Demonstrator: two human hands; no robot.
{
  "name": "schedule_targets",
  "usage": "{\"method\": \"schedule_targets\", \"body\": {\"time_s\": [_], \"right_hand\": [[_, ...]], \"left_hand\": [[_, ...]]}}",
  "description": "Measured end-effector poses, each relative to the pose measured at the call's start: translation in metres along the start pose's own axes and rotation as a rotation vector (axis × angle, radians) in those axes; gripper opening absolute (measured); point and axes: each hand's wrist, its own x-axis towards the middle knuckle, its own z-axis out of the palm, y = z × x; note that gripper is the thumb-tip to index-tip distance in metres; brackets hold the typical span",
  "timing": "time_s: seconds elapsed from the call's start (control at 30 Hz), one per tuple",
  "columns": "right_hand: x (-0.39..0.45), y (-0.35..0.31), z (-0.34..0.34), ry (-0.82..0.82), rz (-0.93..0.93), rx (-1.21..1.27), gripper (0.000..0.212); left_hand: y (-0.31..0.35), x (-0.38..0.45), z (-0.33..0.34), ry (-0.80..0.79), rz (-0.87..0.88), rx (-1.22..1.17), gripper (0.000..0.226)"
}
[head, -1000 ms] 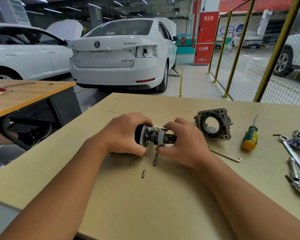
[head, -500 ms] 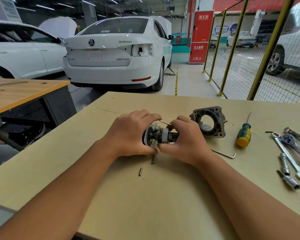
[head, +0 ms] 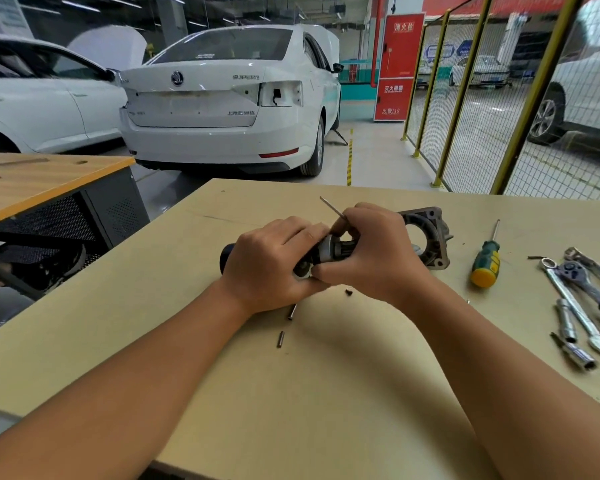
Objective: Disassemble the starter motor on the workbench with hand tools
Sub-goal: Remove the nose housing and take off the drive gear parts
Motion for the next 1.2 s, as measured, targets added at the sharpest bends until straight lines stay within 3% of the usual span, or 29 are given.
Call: {"method": "schedule_targets", "body": {"time_s": [0.2, 0.4, 0.53, 0.63, 0.73, 0.87, 1.0, 1.07, 1.2], "right_hand": [[0.016, -0.019, -0.006, -0.046, 0.121, 0.081, 0.049], [0.051, -0.045, -0.009, -0.122, 0.139, 0.066, 0.043], [0.076, -0.059, 0.000, -0.139, 0.190, 0.319, 0.049], [0.087, -0.057, 0.014, 0.057, 0.253, 0.472, 0.072], [0.076, -0.035, 0.030, 0.201, 0.392, 0.516, 0.057], [0.045, -0.002, 0.050, -0.027, 0.505, 0.698, 0.039], [0.037, 0.010, 0.058, -0.282, 0.407, 0.916, 0.050], [0.037, 0.009, 0.062, -0.293, 0.363, 0.817, 0.050], [0.033, 0.001, 0.067, -0.268, 0.320, 0.742, 0.026]], "left_hand": [[-0.006, 0.003, -0.008, 0.081, -0.091, -0.100, 0.053], [-0.014, 0.010, -0.019, 0.120, -0.256, -0.217, 0.057], [-0.023, 0.014, -0.023, 0.201, -0.374, -0.292, 0.042], [-0.030, 0.014, -0.028, 0.252, -0.507, -0.352, 0.042], [-0.035, 0.014, -0.031, 0.264, -0.585, -0.409, 0.041], [-0.043, 0.015, -0.027, 0.258, -0.629, -0.477, 0.040], [-0.058, 0.011, -0.026, 0.343, -0.806, -0.666, 0.037], [-0.062, 0.007, -0.027, 0.415, -0.862, -0.751, 0.038], [-0.055, 0.005, -0.030, 0.421, -0.845, -0.868, 0.033]]}}
